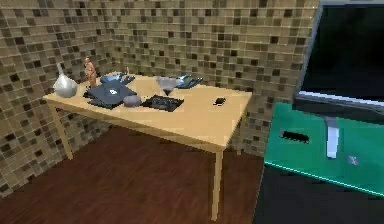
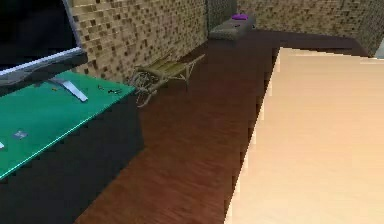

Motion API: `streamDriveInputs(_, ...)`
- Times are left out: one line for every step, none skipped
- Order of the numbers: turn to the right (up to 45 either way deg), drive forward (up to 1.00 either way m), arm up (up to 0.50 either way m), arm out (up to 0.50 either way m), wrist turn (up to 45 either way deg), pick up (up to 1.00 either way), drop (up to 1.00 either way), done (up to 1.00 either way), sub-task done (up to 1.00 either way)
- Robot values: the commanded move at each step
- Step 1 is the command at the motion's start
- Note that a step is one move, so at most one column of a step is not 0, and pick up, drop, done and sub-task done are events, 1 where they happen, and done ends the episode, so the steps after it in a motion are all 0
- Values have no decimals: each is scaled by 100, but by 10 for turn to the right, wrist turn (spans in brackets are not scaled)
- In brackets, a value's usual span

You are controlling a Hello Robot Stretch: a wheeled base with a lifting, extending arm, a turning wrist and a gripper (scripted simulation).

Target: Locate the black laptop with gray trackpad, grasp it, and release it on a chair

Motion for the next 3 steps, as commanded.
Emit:
streamDriveInputs(360,0,0,0,0,0,0,0,0)
streamDriveInputs(0,35,0,0,0,0,0,0,0)
streamDriveInputs(-450,0,0,0,0,0,0,0,0)
